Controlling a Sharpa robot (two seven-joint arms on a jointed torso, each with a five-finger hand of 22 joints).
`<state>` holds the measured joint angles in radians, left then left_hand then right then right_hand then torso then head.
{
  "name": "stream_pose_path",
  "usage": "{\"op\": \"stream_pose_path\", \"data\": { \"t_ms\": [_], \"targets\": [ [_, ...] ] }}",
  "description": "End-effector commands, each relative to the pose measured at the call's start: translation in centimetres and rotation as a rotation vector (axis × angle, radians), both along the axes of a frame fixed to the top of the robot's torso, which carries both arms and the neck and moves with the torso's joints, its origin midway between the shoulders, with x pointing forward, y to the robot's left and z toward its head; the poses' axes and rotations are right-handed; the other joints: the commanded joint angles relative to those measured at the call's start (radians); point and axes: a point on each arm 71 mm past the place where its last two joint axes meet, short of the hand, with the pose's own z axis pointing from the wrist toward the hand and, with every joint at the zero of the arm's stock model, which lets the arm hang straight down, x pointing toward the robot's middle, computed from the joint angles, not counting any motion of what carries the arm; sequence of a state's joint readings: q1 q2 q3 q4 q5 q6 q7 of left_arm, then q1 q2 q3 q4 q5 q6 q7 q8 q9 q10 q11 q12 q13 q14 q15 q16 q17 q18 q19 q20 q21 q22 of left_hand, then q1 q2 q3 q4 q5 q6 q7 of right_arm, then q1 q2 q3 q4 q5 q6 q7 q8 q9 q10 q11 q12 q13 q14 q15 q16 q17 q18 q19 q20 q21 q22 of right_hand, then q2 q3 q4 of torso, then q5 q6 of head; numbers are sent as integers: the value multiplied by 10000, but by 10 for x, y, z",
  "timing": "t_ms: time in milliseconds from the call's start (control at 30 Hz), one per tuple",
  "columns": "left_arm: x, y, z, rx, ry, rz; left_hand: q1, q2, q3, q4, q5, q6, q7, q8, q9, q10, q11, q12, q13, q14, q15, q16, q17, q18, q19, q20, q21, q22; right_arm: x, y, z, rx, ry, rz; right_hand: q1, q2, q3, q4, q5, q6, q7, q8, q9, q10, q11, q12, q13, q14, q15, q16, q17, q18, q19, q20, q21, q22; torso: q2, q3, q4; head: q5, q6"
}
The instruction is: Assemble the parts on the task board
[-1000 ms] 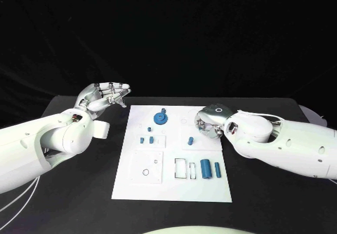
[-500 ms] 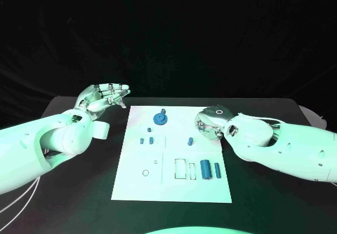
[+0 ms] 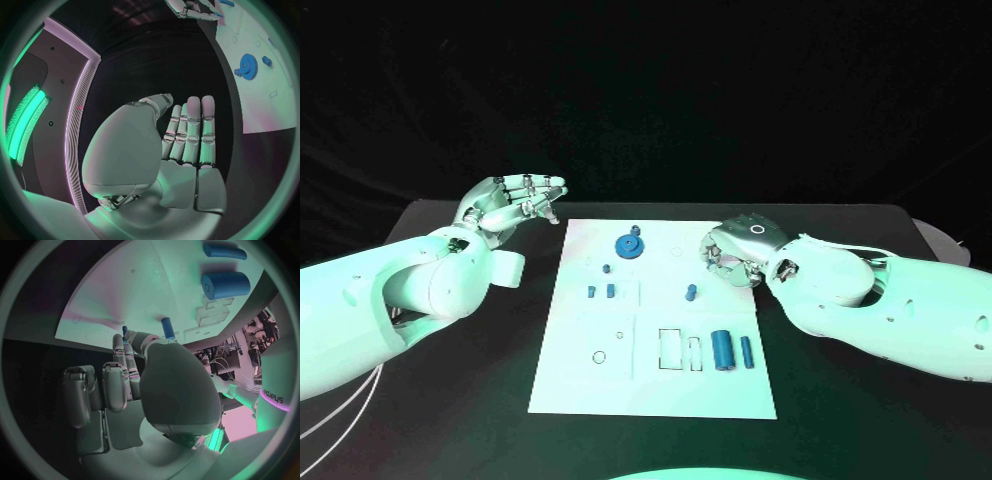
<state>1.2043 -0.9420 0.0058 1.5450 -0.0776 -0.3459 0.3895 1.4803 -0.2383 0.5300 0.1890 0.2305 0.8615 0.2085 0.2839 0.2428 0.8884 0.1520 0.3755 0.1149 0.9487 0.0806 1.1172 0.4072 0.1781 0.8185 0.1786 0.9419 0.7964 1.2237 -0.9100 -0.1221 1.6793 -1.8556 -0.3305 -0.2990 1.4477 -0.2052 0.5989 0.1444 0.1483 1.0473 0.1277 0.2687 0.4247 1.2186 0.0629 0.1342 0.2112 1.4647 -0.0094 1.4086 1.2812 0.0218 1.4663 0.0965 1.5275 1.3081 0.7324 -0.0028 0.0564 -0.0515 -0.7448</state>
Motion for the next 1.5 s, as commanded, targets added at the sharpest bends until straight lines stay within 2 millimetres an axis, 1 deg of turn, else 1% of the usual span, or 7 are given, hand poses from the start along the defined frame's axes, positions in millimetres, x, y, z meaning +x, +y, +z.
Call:
{"op": "stream_pose_path", "data": {
  "t_ms": [33,300,467,567,833,1067,1500],
  "targets": [
    [0,-1,1,-83,20,-38,-70,66,66,10,24,58,-5,-10,16,-37,7,34,-8,-60,0,-54,-8,60,31,-26,-66,-16,-6,2,7,344,-221,110,-84,46,17,-45,-13,77,12,33,15,82,-11,27,5,483,-49,27,9,-116,838,-53,33,2423,-2,2,-11,79,14],
    [1,-2,0,-74,36,-8,-70,66,66,10,24,58,-5,-10,16,-37,7,34,-8,-60,0,-54,-8,60,31,-26,-66,-16,-29,26,21,1194,-339,969,-107,40,20,-50,-22,81,10,35,21,90,-12,20,3,482,-49,23,-2,-118,842,-53,41,2428,1,3,6,261,44],
    [1,-4,-1,-103,69,-7,-74,67,68,12,24,61,-5,-9,19,-50,8,37,-11,-65,2,-63,-18,59,30,-25,-78,-23,-42,51,24,1660,-234,1704,-123,35,23,-54,-27,82,9,36,24,94,-13,14,2,479,-50,12,-22,-119,844,-54,46,2430,-9,-3,41,485,20],
    [1,-6,-1,-114,85,-30,-74,67,68,12,24,61,-5,-9,19,-50,8,37,-11,-65,2,-63,-18,59,30,-25,-78,-23,-46,63,23,1801,-131,1998,-124,35,24,-55,-27,82,9,36,24,95,-13,14,2,477,-50,9,-28,-119,844,-54,45,2430,-11,-25,39,701,-20],
    [1,-12,-2,-185,164,-100,-77,68,71,13,25,65,-6,-7,22,-61,9,41,-13,-69,3,-71,-27,59,29,-24,-88,-29,-55,94,7,2044,353,2710,-130,44,38,-68,-15,81,10,35,29,99,-15,5,-1,478,-52,10,-27,-110,826,-55,10,2413,18,-22,7,1128,-151],
    [1,-17,-2,-253,259,-209,-85,66,70,17,24,67,-6,-6,24,-68,10,45,-15,-72,5,-77,-35,58,29,-23,-98,-35,-59,113,-14,2013,893,3012,-142,50,60,-102,13,74,15,32,38,101,-13,-15,-6,475,-54,1,-45,-101,809,-57,-23,2396,7,-36,27,1360,-251],
    [0,-24,-3,-295,322,-332,-117,62,61,37,22,67,-8,-5,30,-80,11,64,-17,-76,9,-91,-55,57,29,-19,-125,-52,-62,126,-39,1898,1521,3103,-188,44,57,-108,22,62,23,26,44,102,-5,-33,-11,471,-49,-7,-62,-98,803,-57,-35,2391,7,-12,4,1662,-448]
  ]
}}
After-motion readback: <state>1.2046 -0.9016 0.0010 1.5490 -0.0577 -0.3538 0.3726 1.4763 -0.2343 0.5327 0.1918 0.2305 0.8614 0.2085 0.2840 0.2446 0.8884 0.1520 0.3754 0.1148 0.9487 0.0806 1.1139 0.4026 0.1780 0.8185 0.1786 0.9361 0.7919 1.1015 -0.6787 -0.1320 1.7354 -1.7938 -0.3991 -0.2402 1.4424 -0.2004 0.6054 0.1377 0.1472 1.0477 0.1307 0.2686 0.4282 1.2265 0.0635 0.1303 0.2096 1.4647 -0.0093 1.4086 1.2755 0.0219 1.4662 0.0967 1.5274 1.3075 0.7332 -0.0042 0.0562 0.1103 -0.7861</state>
